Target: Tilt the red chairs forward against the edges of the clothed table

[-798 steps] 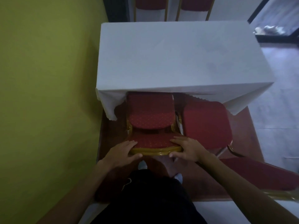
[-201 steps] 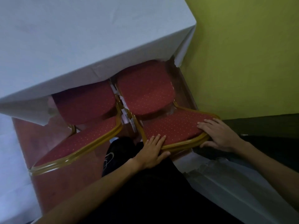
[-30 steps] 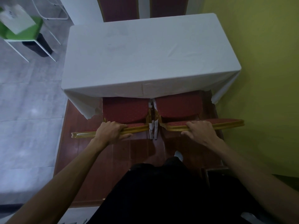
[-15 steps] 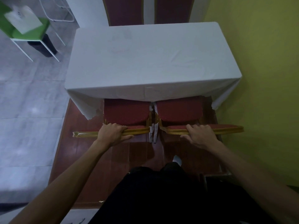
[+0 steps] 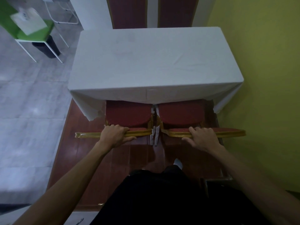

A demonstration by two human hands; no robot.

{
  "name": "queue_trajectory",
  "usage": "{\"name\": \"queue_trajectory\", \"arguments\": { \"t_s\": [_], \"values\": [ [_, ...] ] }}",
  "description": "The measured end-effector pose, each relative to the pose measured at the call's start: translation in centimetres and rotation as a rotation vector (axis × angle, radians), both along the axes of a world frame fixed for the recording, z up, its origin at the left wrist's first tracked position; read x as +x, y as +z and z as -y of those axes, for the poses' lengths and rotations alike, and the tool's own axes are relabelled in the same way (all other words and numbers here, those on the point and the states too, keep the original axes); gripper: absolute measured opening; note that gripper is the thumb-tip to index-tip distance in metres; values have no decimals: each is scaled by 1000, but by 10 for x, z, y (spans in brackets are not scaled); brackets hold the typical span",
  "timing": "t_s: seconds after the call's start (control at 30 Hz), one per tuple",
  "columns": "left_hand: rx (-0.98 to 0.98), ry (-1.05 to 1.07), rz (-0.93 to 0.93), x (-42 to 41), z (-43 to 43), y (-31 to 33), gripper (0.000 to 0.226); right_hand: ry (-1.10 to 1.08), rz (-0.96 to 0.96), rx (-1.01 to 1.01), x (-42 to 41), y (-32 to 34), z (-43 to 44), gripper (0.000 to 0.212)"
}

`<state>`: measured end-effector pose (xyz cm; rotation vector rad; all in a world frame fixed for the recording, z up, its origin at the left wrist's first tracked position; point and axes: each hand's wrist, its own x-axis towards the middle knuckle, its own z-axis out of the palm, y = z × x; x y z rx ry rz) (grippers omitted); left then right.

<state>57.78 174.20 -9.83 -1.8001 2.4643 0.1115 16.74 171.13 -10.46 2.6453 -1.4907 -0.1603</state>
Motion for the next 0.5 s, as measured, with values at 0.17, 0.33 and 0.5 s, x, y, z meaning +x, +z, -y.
{"name": "queue_trajectory", "arguments": {
  "t_s": [0.17,0.33,0.5],
  "values": [
    [12,-19,6,0,0,2,88,13,-5,-35,0,0,0,66],
    [23,-24,19,-1,0,4,76,4,0,-13,0,1,0,70],
    [-20,-50,-2,-5,-2,6,81,-26,23,21,1,4,0,70]
  ]
}}
